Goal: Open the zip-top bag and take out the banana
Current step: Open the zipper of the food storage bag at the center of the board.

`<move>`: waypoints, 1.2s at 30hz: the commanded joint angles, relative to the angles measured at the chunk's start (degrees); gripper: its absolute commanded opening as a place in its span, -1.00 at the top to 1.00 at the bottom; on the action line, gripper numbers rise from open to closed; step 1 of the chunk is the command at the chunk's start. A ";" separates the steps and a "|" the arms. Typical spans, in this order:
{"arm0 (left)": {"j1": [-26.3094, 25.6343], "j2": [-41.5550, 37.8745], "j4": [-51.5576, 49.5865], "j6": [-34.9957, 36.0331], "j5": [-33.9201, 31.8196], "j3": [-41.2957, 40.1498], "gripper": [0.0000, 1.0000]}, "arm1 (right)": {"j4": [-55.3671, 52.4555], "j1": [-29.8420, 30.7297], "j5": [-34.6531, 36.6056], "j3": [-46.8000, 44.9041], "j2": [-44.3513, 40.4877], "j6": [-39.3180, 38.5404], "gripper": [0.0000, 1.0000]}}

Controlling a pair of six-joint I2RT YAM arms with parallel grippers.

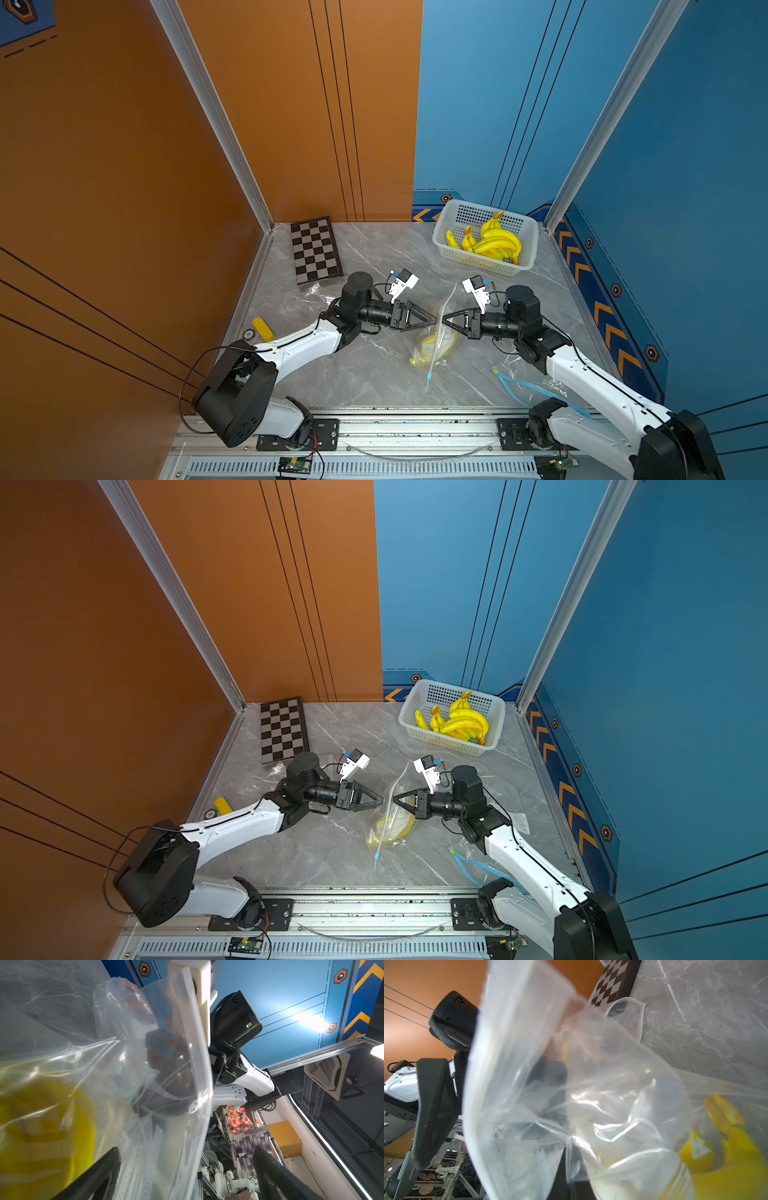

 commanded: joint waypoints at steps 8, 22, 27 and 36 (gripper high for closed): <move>-0.51 3.05 3.30 4.24 2.20 -2.94 -0.33 | 3.16 -0.55 -0.96 -0.18 0.80 2.02 1.00; 0.05 3.90 3.27 3.86 0.90 -0.39 1.00 | 1.45 -0.19 1.03 0.09 0.80 2.34 1.00; 5.79 -1.70 -1.38 5.43 -2.58 -2.53 1.00 | -1.32 -1.37 0.49 -0.14 -1.26 1.14 1.00; 15.86 -9.06 -41.66 30.61 -6.37 4.44 1.00 | -1.97 -6.65 -3.35 -3.98 -8.48 0.77 1.00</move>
